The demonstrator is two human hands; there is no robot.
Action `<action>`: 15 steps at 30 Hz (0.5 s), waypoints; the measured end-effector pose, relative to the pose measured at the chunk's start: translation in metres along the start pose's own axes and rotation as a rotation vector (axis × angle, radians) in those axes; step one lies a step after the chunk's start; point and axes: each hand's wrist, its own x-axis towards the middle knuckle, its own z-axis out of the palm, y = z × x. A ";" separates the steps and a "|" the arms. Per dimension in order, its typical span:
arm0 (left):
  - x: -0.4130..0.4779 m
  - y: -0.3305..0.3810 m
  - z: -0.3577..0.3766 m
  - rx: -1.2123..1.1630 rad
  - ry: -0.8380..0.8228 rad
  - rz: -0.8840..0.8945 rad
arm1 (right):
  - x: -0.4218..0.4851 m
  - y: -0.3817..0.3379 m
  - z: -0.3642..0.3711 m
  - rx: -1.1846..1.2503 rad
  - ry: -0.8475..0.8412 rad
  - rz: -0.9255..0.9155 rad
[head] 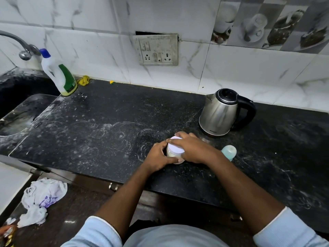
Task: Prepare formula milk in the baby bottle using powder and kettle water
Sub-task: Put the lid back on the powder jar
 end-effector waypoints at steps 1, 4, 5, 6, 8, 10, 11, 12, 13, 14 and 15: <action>0.000 0.000 0.000 0.005 -0.004 0.003 | 0.002 -0.001 0.002 -0.014 0.025 0.009; -0.003 0.006 0.001 -0.001 -0.006 0.019 | 0.005 -0.003 0.000 -0.048 0.061 0.092; -0.002 0.008 0.000 -0.003 -0.001 0.014 | 0.006 -0.005 0.000 -0.065 0.076 0.126; -0.002 0.008 0.000 -0.004 0.002 0.013 | 0.008 -0.008 0.000 -0.093 0.093 0.160; -0.001 0.006 -0.001 0.003 -0.007 0.016 | 0.011 -0.018 0.004 -0.186 0.136 0.220; 0.000 0.003 -0.001 0.013 -0.027 0.023 | 0.014 -0.021 0.005 -0.252 0.167 0.261; -0.001 0.002 0.000 0.012 -0.030 0.026 | 0.014 -0.019 0.005 -0.236 0.163 0.267; -0.001 0.002 0.000 0.012 -0.025 0.025 | 0.014 -0.015 0.003 -0.195 0.145 0.256; 0.000 0.003 -0.001 0.015 -0.015 0.018 | 0.012 -0.011 0.000 -0.147 0.104 0.219; -0.001 0.003 -0.001 0.021 -0.007 0.010 | 0.010 -0.008 -0.003 -0.112 0.041 0.163; -0.001 0.003 -0.002 0.026 -0.001 0.006 | 0.008 -0.005 -0.006 -0.098 -0.015 0.107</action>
